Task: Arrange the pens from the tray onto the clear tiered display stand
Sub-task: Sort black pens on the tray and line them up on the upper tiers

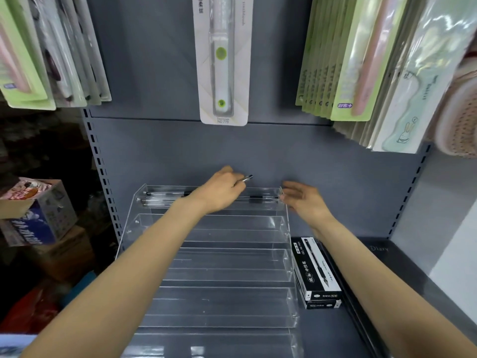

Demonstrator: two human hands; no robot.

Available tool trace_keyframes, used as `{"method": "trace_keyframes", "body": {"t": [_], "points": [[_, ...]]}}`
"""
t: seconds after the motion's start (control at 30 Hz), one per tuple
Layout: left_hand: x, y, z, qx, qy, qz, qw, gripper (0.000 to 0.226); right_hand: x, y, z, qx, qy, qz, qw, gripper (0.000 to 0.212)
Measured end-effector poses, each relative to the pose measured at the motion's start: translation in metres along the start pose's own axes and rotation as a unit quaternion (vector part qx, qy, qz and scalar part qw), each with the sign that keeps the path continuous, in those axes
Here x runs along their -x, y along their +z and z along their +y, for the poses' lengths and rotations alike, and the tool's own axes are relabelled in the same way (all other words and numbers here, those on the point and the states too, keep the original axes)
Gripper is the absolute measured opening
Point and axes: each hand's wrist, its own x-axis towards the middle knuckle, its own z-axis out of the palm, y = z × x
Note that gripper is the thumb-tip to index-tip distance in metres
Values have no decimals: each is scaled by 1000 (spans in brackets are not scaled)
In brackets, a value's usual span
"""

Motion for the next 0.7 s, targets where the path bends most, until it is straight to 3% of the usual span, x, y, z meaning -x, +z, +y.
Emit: {"method": "trace_keyframes", "body": {"t": [0.17, 0.3, 0.47, 0.7], "points": [[-5, 6, -1, 12, 64, 26, 998, 32, 1, 1, 1, -5, 0, 7, 1000, 43], [-16, 11, 4, 67, 33, 34, 997, 13, 1, 2, 1, 3, 0, 8, 1000, 43], [-29, 22, 10, 56, 4, -4, 998, 17, 0, 1, 2, 5, 3, 8, 1000, 43], [-18, 9, -5, 21, -10, 18, 1000, 18, 2, 0, 4, -11, 4, 4, 1000, 42]]}}
